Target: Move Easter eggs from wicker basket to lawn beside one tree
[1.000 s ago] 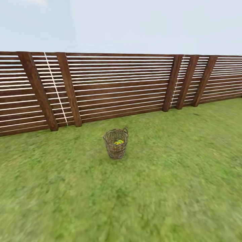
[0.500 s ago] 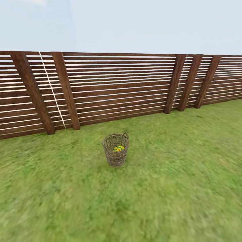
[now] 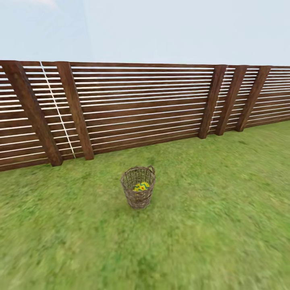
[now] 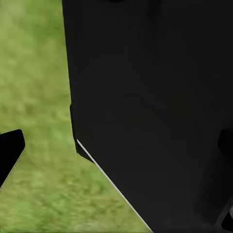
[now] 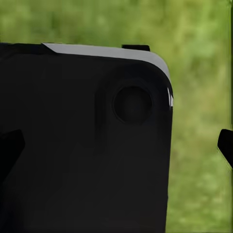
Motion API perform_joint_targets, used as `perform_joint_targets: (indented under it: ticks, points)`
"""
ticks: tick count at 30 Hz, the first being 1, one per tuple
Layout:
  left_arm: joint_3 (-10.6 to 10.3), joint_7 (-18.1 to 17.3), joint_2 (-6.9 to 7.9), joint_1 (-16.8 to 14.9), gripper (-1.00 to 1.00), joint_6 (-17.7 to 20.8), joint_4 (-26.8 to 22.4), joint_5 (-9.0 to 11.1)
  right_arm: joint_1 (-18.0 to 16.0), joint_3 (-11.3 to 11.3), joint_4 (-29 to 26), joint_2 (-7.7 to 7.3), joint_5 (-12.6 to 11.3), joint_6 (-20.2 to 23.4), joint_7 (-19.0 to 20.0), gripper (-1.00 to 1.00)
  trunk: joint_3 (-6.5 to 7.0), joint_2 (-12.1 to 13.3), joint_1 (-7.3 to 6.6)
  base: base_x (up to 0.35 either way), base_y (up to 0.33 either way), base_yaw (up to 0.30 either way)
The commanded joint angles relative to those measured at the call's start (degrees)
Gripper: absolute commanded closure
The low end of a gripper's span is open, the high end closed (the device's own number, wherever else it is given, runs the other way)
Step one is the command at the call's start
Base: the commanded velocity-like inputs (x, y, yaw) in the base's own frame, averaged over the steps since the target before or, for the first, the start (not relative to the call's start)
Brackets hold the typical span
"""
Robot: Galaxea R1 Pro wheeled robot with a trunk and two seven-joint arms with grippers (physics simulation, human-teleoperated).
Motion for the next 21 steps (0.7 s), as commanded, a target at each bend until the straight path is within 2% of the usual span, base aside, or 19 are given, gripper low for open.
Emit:
perform_joint_targets:
  ticks: [1,21]
  points:
    - [0.0,-0.1,0.01,0.0,-1.00,0.0,-0.1,0.0,0.0,0.0,0.0,-0.01,0.0,-0.2,0.0,-1.00,-0.04,0.0,0.04,0.341,0.000,0.000]
    - [0.0,-0.1,0.01,0.0,-1.00,0.0,-0.1,0.0,0.0,0.1,-0.2,-0.02,0.2,-0.1,0.0,-1.00,-0.04,0.0,0.04,0.341,0.000,0.000]
